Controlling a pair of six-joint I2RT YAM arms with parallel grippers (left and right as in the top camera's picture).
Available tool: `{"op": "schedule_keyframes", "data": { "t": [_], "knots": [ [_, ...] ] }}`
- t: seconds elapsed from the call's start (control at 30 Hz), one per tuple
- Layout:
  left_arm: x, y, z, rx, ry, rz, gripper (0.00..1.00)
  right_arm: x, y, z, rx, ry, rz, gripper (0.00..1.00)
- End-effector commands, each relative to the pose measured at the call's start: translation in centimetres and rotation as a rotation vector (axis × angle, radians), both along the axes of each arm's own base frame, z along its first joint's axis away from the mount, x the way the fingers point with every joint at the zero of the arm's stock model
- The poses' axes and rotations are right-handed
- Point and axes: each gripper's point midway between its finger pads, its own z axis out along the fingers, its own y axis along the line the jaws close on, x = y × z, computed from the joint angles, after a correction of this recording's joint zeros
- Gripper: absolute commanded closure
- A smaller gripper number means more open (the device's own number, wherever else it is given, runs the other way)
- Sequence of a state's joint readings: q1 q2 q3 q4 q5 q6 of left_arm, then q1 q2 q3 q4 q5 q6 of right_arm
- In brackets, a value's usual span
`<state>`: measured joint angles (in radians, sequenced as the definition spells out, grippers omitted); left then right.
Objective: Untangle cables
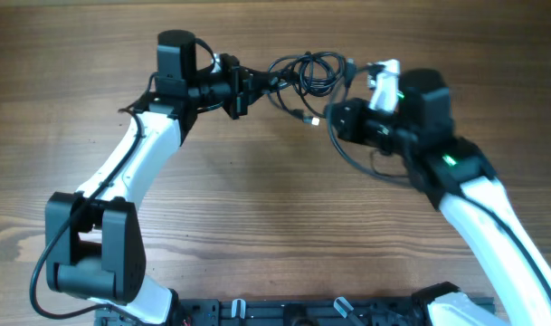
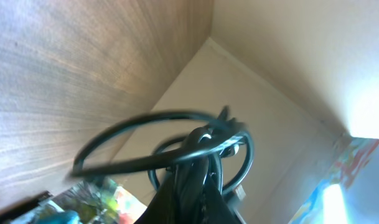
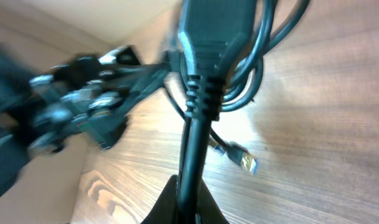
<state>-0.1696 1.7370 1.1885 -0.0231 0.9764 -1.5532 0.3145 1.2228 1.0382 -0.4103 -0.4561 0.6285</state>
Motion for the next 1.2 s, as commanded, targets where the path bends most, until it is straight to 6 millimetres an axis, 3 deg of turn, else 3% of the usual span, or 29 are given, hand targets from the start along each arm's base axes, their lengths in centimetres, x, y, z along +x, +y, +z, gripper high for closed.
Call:
{"op": "schedule_keyframes", "data": {
  "t": [0.0,0.1,0.17,0.27,0.4,0.57,0.7,0.77,0.8,0.83,0.9,0.97,1.17],
  "knots": [
    [1.9,2.5,0.3,0.082,-0.168,0.041,0.96,-3.8,-0.3,4.3,0.003,-0.14,0.097,0.96],
    [1.9,2.5,0.4,0.08,-0.169,0.04,0.96,-4.7,-1.7,4.0,-0.043,-0.119,0.041,0.96],
    [1.8,2.3,1.0,0.061,-0.2,0.021,0.96,-4.9,-2.4,2.5,-0.085,-0.062,0.009,0.96],
    [1.5,1.2,4.4,-0.037,-0.323,-0.052,0.96,-4.1,-2.9,-0.8,-0.138,0.032,-0.025,0.96],
    [0.1,0.4,8.7,-0.168,-0.411,-0.153,0.96,-1.0,-4.9,-5.0,-0.22,0.153,-0.209,0.96],
    [-1.6,0.0,9.6,-0.209,-0.421,-0.251,0.96,4.2,-5.6,-4.6,-0.16,0.058,-0.293,0.96],
    [-1.9,0.0,9.6,-0.207,-0.44,-0.271,0.96,5.3,-4.7,-3.3,-0.03,0.038,-0.233,0.96],
    [-1.9,0.0,9.6,-0.197,-0.48,-0.278,0.96,5.7,-5.4,-3.1,-0.034,0.022,-0.249,0.96],
    [-2.0,0.0,9.6,-0.195,-0.49,-0.285,0.96,5.9,-6.0,-3.2,-0.041,0.02,-0.262,0.9],
    [-2.1,0.0,9.6,-0.193,-0.504,-0.292,0.96,6.0,-6.3,-3.1,-0.05,0.011,-0.261,0.73],
    [-2.5,-0.1,9.6,-0.186,-0.555,-0.323,0.96,6.1,-6.7,-3.0,-0.063,-0.014,-0.24,0.22],
    [-3.1,-0.1,9.6,-0.176,-0.634,-0.366,0.96,6.2,-6.6,-2.4,-0.074,-0.061,-0.187,0.13],
    [-5.6,-0.1,9.6,-0.186,-0.84,-0.529,0.96,4.9,-3.4,1.6,-0.07,-0.344,0.128,0.15]
  ]
}}
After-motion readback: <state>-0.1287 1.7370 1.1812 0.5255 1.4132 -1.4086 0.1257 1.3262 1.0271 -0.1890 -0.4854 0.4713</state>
